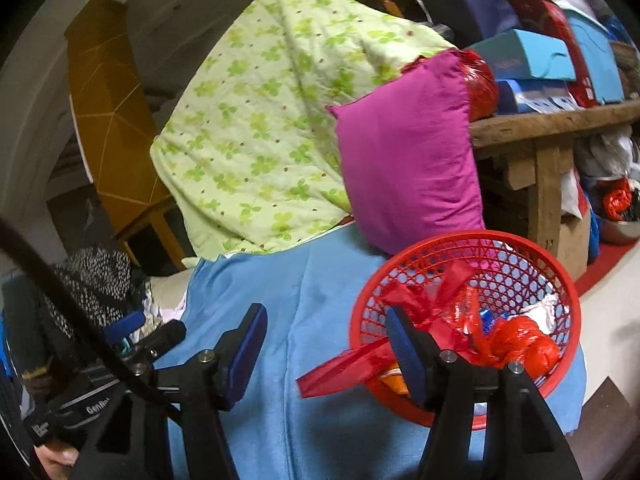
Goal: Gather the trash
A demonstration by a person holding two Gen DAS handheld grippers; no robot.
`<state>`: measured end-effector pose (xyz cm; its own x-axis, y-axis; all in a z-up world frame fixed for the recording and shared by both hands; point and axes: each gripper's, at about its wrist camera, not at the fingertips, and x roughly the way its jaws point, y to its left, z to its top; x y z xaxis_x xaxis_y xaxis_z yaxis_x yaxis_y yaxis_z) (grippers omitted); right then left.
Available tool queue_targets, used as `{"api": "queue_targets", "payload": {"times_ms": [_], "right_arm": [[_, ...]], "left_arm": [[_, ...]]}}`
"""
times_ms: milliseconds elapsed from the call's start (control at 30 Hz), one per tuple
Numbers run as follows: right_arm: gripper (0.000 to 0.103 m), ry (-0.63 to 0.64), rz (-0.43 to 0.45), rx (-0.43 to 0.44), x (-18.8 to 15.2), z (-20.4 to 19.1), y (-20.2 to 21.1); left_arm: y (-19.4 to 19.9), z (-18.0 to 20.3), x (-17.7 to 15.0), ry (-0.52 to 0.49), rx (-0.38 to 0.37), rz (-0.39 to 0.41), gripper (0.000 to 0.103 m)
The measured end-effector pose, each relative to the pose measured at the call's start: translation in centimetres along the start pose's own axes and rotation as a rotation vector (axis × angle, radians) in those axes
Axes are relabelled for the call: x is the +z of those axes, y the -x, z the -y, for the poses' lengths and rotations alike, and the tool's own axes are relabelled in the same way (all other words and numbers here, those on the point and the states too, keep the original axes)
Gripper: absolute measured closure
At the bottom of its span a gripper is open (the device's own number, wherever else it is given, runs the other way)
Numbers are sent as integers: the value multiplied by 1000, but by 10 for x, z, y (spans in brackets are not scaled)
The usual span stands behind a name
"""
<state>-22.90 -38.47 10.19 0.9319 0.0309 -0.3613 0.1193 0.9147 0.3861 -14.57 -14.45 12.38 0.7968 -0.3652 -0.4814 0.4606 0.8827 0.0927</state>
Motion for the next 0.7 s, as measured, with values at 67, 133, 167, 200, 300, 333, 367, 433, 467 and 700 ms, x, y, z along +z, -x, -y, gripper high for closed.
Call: {"api": "queue_targets", "payload": {"times_ms": [67,133,167,200,300,333,367,433,467,700], "right_arm": [[37,21,-1,-16,-2,-7,0],[37,46,-1,-31,-4,-15,1],[36,53,-2,-37,-4,-16,2],[36,64,0,-56,-6,-19,3],[36,95,16,-100,-8,-26,10],[36,108,24,-115,-8,-28,13],[36,123,31,-132,-9,-30,16],[35,137,40,-148,-10,-30,23],[34,139,46,-160,-10,-29,27],[33,137,53,-209,-6,-18,52]], "left_arm": [[3,-5,-1,6,6,-3,19],[6,-9,-2,8,10,-3,19],[7,-10,-2,9,10,-3,19],[8,-11,-3,9,8,-4,19],[14,-10,-3,2,2,-1,19],[16,-9,-3,-1,2,0,19],[17,-8,-2,-3,1,1,19],[21,-5,-2,-5,-4,4,19],[24,-3,-1,-7,-8,6,19],[37,13,3,-31,-25,12,19]]}}
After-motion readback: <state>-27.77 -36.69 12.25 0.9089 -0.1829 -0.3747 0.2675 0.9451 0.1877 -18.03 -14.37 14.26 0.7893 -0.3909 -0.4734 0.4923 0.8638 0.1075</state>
